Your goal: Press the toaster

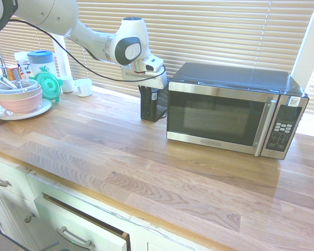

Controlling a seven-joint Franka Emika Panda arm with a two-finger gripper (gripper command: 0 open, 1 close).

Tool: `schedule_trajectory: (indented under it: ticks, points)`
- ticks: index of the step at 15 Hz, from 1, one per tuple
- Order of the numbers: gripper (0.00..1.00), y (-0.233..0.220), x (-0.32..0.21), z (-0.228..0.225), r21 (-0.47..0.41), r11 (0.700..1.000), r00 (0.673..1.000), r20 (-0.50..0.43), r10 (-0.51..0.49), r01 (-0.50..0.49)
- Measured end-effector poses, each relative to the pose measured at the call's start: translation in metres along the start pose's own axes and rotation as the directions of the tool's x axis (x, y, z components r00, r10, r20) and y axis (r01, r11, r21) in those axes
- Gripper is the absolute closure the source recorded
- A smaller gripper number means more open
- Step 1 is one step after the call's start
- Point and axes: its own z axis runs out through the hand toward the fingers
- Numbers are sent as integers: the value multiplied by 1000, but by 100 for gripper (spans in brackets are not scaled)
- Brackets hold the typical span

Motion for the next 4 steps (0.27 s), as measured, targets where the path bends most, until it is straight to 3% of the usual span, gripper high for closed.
schedule_trajectory:
  ticks: [4]
  points:
    - [100, 0, 0, 2, 0, 1000, 1000, 0, 0, 0]
